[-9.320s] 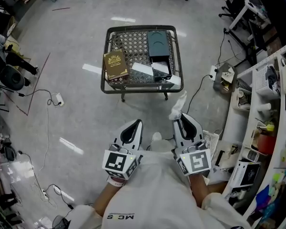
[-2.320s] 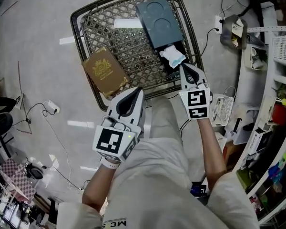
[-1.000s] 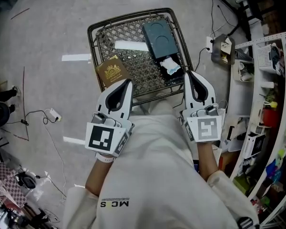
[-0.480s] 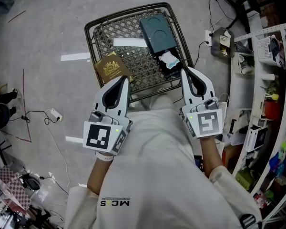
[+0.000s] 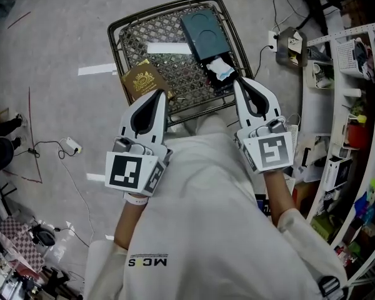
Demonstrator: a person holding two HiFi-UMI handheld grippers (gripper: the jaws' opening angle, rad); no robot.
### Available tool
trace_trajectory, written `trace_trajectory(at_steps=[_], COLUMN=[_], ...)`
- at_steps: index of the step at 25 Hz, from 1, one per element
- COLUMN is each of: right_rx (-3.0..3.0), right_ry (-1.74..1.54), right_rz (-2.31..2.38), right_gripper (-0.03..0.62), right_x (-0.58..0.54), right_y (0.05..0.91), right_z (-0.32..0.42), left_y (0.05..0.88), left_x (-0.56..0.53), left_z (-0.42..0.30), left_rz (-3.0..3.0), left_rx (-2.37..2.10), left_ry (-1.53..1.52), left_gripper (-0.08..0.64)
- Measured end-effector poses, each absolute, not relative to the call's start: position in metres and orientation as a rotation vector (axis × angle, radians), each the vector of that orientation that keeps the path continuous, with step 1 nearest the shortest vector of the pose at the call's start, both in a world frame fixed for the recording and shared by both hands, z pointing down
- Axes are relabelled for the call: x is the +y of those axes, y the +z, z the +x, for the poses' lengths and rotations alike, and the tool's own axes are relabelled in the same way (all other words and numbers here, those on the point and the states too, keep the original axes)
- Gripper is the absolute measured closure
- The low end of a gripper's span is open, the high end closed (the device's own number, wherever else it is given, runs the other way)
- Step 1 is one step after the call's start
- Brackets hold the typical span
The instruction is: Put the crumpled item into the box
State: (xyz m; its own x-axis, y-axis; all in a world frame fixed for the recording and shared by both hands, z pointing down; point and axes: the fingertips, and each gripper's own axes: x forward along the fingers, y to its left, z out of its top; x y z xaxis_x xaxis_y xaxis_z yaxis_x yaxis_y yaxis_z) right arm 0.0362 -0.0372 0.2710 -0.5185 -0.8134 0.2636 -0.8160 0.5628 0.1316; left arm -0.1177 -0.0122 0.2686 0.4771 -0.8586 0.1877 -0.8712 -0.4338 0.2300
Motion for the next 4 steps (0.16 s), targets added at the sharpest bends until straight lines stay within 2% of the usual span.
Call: trace_trajectory(at_steps=[4], right_rx=[-2.533], right_ry=[0.023], right_rz=[1.314], right_gripper=[0.577], right_x=[-0.0382], right_y=[0.2679], right_z=[0.0250], left_y=[0.2680], left_x=[-0.0138], left_z=[-0.1233], left_rz=[2.441], left_rx=[-1.489], left_ry=[0.050], left_gripper=[0.535])
